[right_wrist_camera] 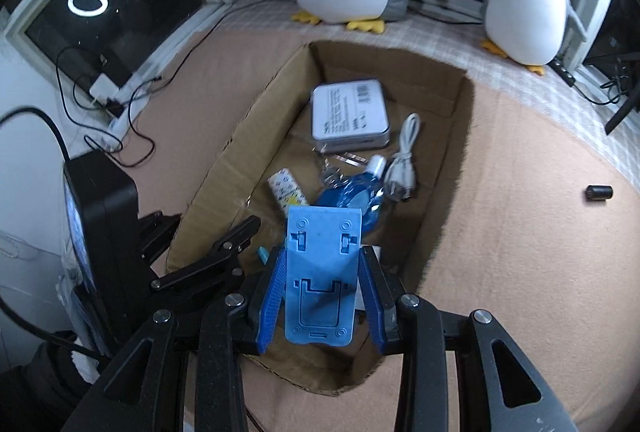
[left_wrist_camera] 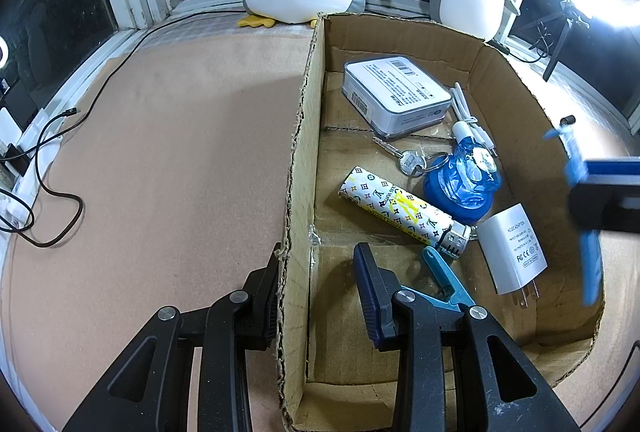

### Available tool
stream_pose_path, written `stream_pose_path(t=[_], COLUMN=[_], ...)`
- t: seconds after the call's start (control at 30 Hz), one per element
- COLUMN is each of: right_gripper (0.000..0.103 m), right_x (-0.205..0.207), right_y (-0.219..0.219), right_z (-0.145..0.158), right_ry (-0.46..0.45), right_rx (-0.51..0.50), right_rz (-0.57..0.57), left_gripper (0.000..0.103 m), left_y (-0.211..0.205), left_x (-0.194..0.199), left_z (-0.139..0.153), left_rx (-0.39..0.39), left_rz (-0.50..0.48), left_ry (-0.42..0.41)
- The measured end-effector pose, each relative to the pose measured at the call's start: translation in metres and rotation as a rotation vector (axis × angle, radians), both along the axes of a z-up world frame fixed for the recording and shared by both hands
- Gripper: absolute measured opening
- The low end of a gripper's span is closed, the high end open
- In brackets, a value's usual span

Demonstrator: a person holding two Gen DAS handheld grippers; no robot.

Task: Organize rigid objects
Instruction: 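Carry the blue phone stand into the box and release it, then reach the right tool to the black cylinder and grasp it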

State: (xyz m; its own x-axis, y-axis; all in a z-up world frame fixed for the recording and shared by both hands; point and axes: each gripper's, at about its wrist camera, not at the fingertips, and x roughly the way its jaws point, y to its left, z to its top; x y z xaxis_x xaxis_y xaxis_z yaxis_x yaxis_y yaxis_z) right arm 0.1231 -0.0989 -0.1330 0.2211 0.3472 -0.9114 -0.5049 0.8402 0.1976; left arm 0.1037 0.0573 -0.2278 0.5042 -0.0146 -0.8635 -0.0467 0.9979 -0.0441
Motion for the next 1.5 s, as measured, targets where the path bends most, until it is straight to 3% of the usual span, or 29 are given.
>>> stream_pose_path(t=[0.67,0.97,1.2,1.5], right_gripper=[0.034,0.043,0.045,0.045], right_x=[-0.007,-0.005,0.007,0.035], right_y=[0.004,-0.015,-0.057,-0.129], right_z=[-0.012,0.002,0.024,0.026], right_ry=[0.025,0.003,-0.025,-0.046], right_rx=[-0.01,0.053,0.138,0.131], right_rz=[0.021,-0.025,-0.133,-0.347], left_gripper=[0.036,0.036,0.036,0.036], left_y=[0.001,0.001,0.0,-0.004], left_x=[0.0,0.0,0.0,0.002], left_z=[0.0,0.0,0.0,0.001], left_rx=[0.003,0.005,0.011,0.026], left_rz=[0.002,0.002,0.002,0.0], left_ry=[-0.001,-0.001,-0.001,-0.001])
